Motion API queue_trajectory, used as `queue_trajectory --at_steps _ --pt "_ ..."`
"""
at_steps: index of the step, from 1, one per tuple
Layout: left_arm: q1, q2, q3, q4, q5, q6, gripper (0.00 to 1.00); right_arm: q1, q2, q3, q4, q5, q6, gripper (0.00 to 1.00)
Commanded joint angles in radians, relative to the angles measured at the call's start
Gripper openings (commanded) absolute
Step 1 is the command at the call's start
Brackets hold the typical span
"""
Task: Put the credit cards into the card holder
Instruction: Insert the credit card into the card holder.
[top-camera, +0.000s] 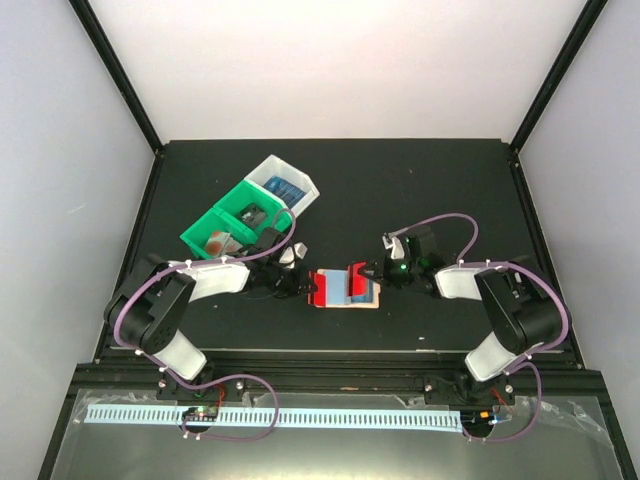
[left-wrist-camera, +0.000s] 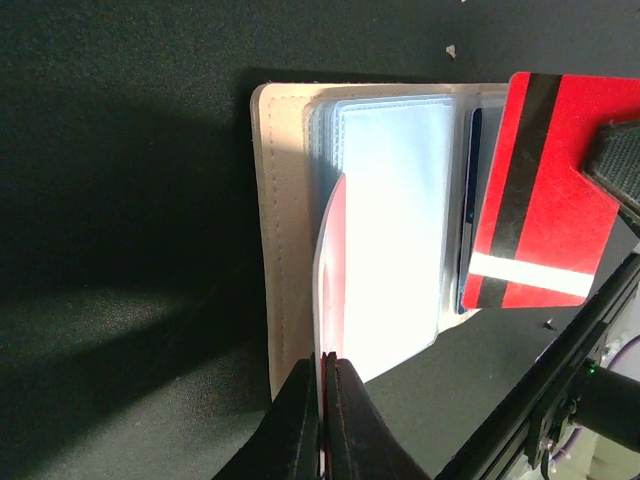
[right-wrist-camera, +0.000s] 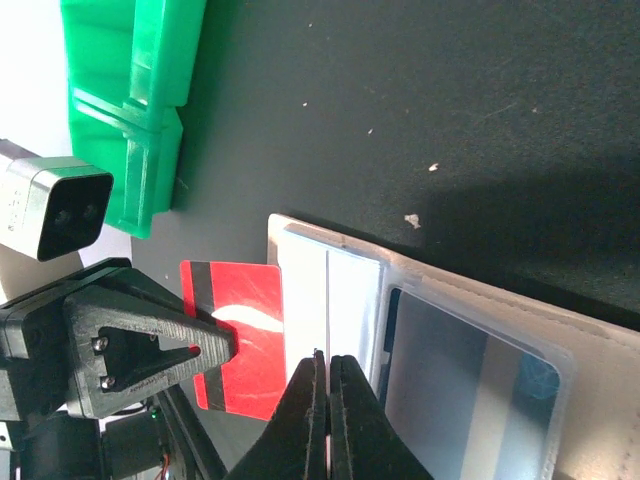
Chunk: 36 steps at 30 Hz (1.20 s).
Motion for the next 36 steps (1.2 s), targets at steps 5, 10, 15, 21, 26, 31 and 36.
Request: queue_trajectory --at_steps 5,10,15,21,26,31,36 --pt "-0.004 0.02 0.009 -0.058 -0.092 0.025 0.02 -0.004 0.029 -0.021 0.013 0.024 -0.01 0.01" --pt "-0.007 0.02 0.006 -0.061 -0.091 0.024 0.02 -0.003 0.078 -0.023 0.089 -0.018 0.024 0.01" --pt "-0.011 0.028 0.008 -0.057 -0.089 0.022 0.01 -0.002 0.134 -0.028 0.182 -0.072 0.087 0.01" --pt "-0.011 0.033 0.01 -0.056 -0.09 0.019 0.01 0.005 0.17 -0.022 0.212 -0.092 0.105 0.01" --pt "-0.012 0.033 0.01 -0.056 -0.089 0.017 0.02 0.016 0.197 -0.028 0.221 -0.1 0.127 0.01" --pt "-0.014 0.03 0.007 -0.053 -0.091 0.008 0.02 0.021 0.168 -0.07 0.184 -0.047 0.154 0.01" --pt "-0.015 0.03 0.008 -0.044 -0.095 -0.001 0.02 0.022 0.119 -0.111 0.15 0.007 0.167 0.01"
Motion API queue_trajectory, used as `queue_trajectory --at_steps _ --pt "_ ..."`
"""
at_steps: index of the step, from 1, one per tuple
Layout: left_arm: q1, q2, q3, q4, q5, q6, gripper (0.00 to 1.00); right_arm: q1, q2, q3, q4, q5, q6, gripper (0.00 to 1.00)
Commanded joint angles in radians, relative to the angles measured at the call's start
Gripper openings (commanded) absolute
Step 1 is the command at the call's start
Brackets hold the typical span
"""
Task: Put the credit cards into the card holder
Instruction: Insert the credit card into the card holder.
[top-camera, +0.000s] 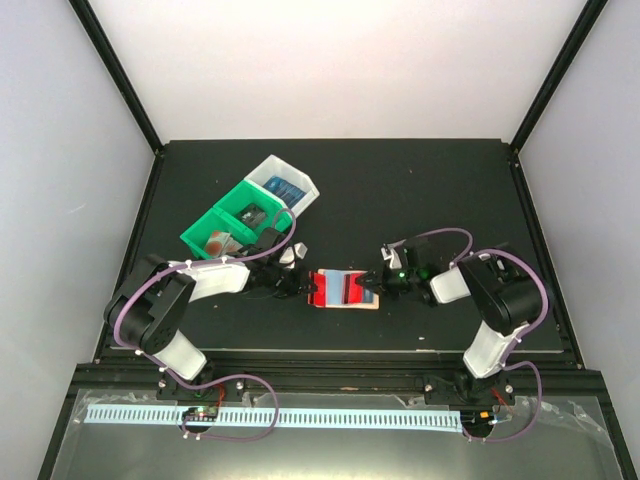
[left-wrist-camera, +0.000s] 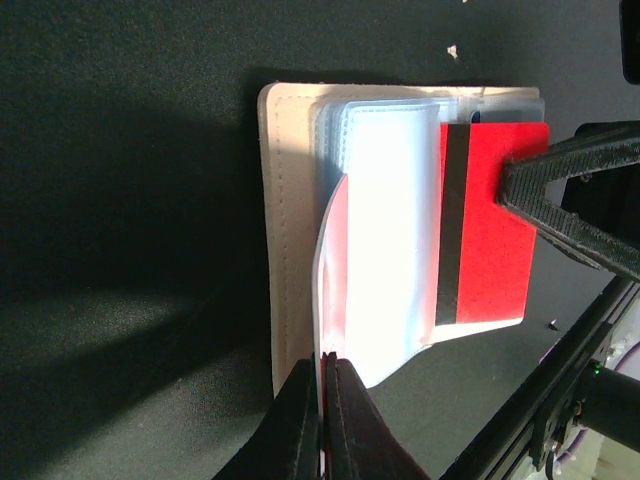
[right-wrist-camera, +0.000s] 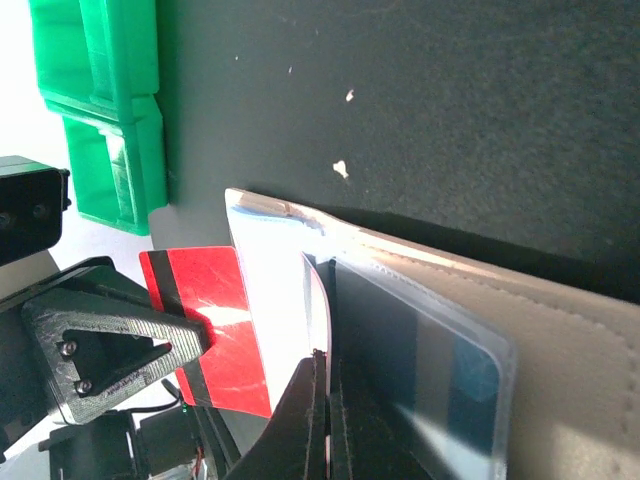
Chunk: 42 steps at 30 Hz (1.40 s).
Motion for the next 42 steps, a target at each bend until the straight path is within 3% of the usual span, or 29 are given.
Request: queue_trajectory --at_steps 1,8,23,26,34,42 --pt "-0.007 0.03 0.008 -0.038 -0.085 -0.008 0.02 0.011 -0.031 -0.047 -0.067 0.064 0.007 0.01" --pt "-0.011 0.037 0.011 -0.034 -0.078 -0.006 0.02 0.026 0.04 0.011 -0.025 0.005 -0.004 0.01" --pt "-0.017 0.011 0.018 -0.06 -0.087 0.009 0.02 0.064 0.103 0.055 0.08 0.041 0.048 0.04" --pt "-0.018 -0.014 0.023 -0.073 -0.09 0.012 0.02 0.067 0.028 0.048 -0.004 0.098 0.028 0.15" --pt "-0.021 -0.088 0.052 -0.113 -0.08 0.042 0.02 0.082 -0.179 0.152 -0.495 0.333 -0.155 0.52" --pt "-0.021 -0.112 0.07 -0.153 -0.079 0.09 0.02 0.144 -0.191 0.243 -0.694 0.458 -0.2 0.52"
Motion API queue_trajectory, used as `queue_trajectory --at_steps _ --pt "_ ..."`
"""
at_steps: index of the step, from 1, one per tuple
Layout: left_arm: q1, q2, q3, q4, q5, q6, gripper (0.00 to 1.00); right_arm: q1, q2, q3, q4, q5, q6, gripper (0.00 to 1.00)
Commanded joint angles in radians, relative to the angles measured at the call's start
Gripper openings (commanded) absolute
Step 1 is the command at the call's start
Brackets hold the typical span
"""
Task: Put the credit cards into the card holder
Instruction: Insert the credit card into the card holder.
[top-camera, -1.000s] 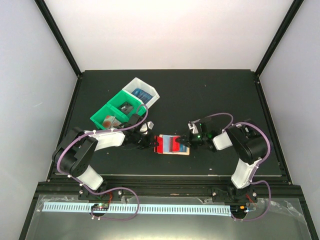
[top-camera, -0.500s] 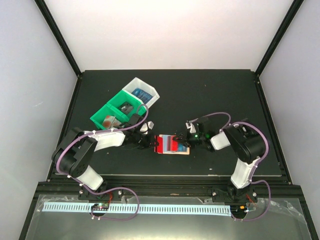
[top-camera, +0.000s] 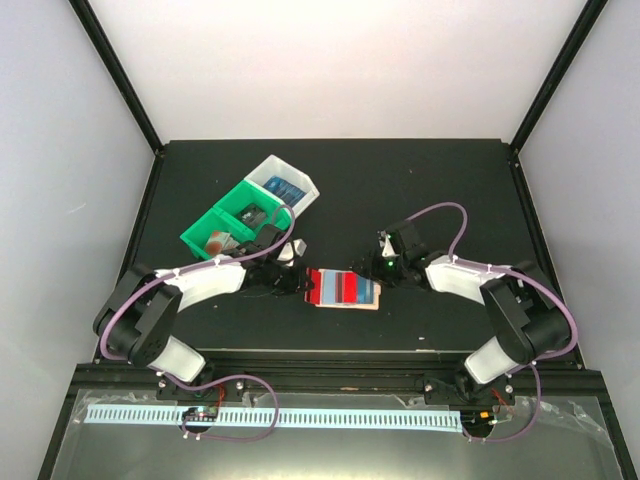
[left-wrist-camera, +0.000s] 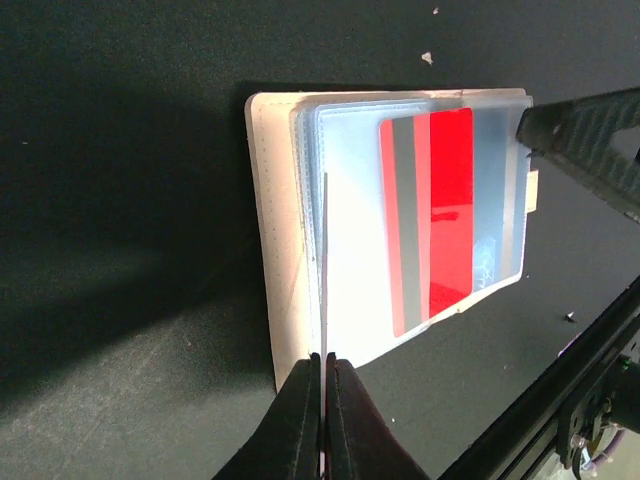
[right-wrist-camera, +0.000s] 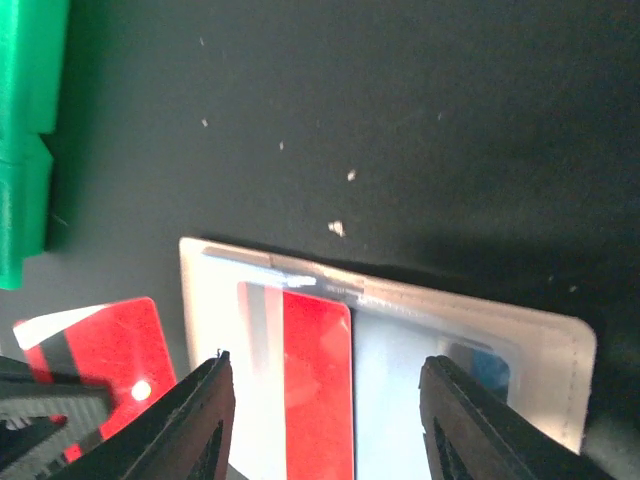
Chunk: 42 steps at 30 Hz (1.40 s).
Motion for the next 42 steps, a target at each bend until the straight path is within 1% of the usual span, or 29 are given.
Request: queue_trajectory --at_steps 1,9,12,17,22,27,30,32,39,42 --pt "-0.002 -0.037 0.032 -0.042 -0.026 0.038 0.02 0.054 0.021 0.05 -0.149 0.09 -0.051 0.52" --pt "-0.002 -0.005 -0.002 -0.013 -0.022 0.033 0.02 0.109 0.1 0.09 -0.133 0.044 -0.061 0.48" --pt "-0.002 0.022 -0.003 0.002 -0.005 0.026 0.02 0.116 0.119 0.089 -0.091 -0.009 -0.059 0.48" --pt "-0.003 0.045 -0.016 0.018 -0.02 0.011 0.01 0.12 0.136 0.096 -0.029 -0.095 -0.059 0.48" --pt "-0.003 0.061 -0.036 0.057 0.006 -0.008 0.02 0.12 0.153 0.092 0.019 -0.146 -0.041 0.48" --pt "-0.002 0.067 -0.041 0.081 0.03 -0.023 0.02 0.121 0.177 0.073 0.118 -0.256 0.033 0.49" --pt "-0.003 0.062 -0.046 0.084 0.033 -0.028 0.02 0.121 0.185 0.061 0.172 -0.292 0.084 0.49" --pt "-0.002 0.059 -0.05 0.087 0.032 -0.03 0.02 0.122 0.178 0.071 0.123 -0.253 0.074 0.5" --pt "-0.002 0.054 -0.055 0.089 0.014 -0.026 0.02 0.121 0.08 0.132 -0.143 0.022 -0.057 0.51" --pt "-0.002 0.045 -0.059 0.091 0.008 -0.023 0.02 0.122 0.056 0.16 -0.222 0.105 -0.099 0.51"
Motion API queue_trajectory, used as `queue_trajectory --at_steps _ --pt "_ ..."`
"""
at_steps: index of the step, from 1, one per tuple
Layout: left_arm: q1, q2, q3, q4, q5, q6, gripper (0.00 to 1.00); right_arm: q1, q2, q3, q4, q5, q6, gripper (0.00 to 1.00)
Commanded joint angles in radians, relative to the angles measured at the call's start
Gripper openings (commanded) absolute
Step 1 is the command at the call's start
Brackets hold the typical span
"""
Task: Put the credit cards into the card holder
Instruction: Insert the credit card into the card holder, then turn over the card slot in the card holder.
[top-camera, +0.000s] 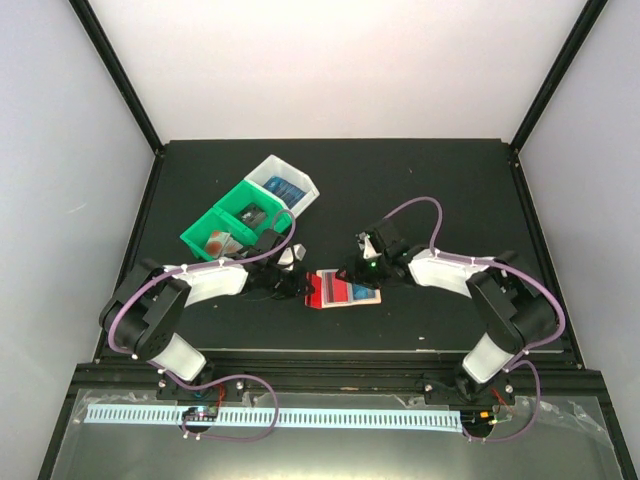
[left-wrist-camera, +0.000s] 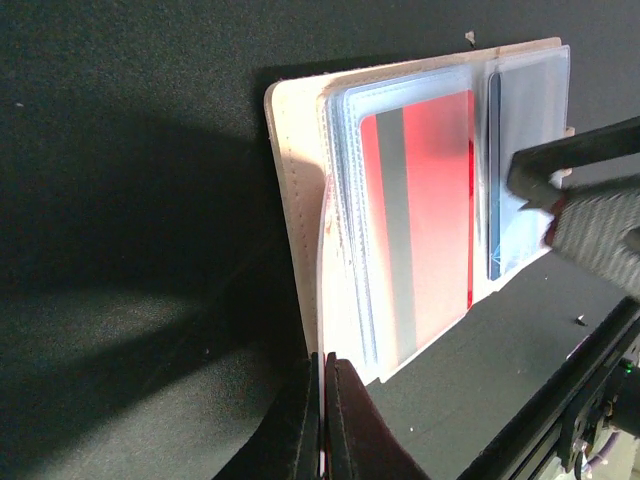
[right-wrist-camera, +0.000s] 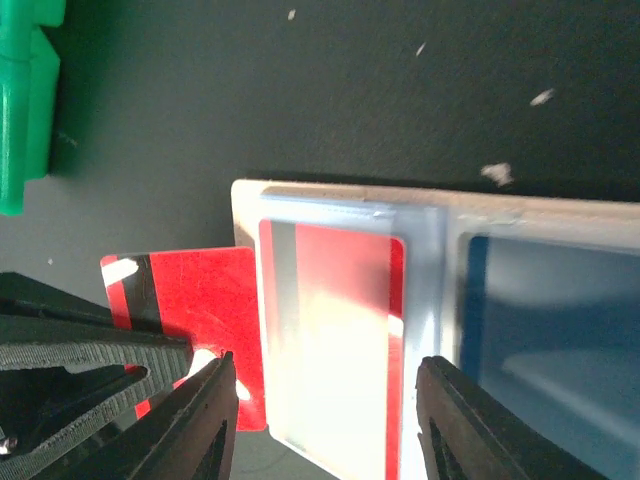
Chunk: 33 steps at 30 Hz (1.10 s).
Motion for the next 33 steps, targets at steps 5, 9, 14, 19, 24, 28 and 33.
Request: queue_trajectory --at_steps 5,9,14,19,24,28,33 --pt "-0.006 -0.018 -0.017 0.012 -0.024 0.011 0.01 0.035 -0.08 0.104 -0.264 0.269 -0.168 0.51" --pt "-0.006 -0.034 -0.017 0.011 -0.03 0.016 0.02 0.096 -0.086 0.153 -0.35 0.374 -0.194 0.49" --pt "-0.005 -0.032 -0.021 0.017 -0.03 0.016 0.02 0.173 -0.043 0.225 -0.437 0.495 -0.216 0.46" --pt "-0.006 -0.021 -0.034 0.033 -0.041 0.013 0.01 0.234 0.001 0.271 -0.484 0.566 -0.254 0.5" --pt "-0.005 -0.007 -0.046 0.043 -0.049 0.008 0.02 0.283 0.055 0.321 -0.519 0.623 -0.295 0.57" --pt "-0.004 -0.002 -0.057 0.05 -0.058 0.006 0.02 0.318 0.126 0.39 -0.566 0.696 -0.293 0.64" --pt "-0.002 0.006 -0.064 0.06 -0.053 0.005 0.01 0.337 0.18 0.426 -0.585 0.73 -0.274 0.66"
